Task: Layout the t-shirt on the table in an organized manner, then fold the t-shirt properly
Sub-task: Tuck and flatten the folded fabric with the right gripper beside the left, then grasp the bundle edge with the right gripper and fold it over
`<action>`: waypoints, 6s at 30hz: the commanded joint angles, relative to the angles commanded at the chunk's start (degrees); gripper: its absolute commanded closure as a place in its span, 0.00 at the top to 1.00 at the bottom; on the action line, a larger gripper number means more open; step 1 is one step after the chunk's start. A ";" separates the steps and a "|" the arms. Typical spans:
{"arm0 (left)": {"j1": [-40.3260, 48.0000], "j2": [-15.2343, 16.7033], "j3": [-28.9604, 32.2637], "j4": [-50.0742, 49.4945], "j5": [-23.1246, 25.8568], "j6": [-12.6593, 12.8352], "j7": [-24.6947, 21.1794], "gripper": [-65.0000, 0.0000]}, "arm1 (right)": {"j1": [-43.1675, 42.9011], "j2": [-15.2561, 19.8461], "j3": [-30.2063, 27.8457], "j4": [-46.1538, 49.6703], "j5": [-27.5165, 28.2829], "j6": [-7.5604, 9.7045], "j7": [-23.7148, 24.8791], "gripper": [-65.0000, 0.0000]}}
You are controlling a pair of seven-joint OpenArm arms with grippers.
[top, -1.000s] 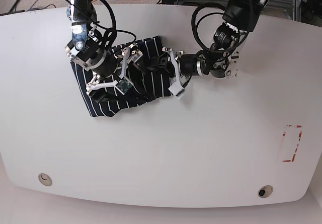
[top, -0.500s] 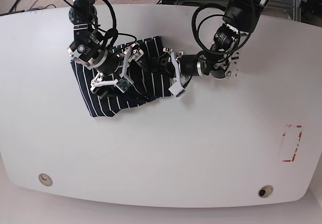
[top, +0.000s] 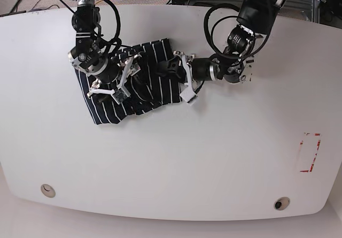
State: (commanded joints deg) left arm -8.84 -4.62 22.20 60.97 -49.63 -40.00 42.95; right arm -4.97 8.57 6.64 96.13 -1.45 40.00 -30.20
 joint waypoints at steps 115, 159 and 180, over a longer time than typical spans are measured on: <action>-0.44 -1.32 0.09 -0.09 0.09 0.00 0.09 0.14 | -8.70 -7.82 -7.82 17.76 0.35 -1.80 -12.31 0.01; -0.09 -5.71 -0.44 11.60 5.19 5.58 4.31 0.13 | -7.91 -8.18 -5.71 17.76 0.00 -1.89 -12.31 0.01; 1.58 -7.65 -0.53 20.31 6.77 6.37 4.22 0.13 | -7.56 -8.18 -5.71 17.76 0.00 -1.80 -12.31 0.01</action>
State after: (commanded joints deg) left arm -7.25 -12.26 21.67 81.27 -42.86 -33.63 47.16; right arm -12.53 0.40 0.92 113.89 -1.45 38.20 -42.51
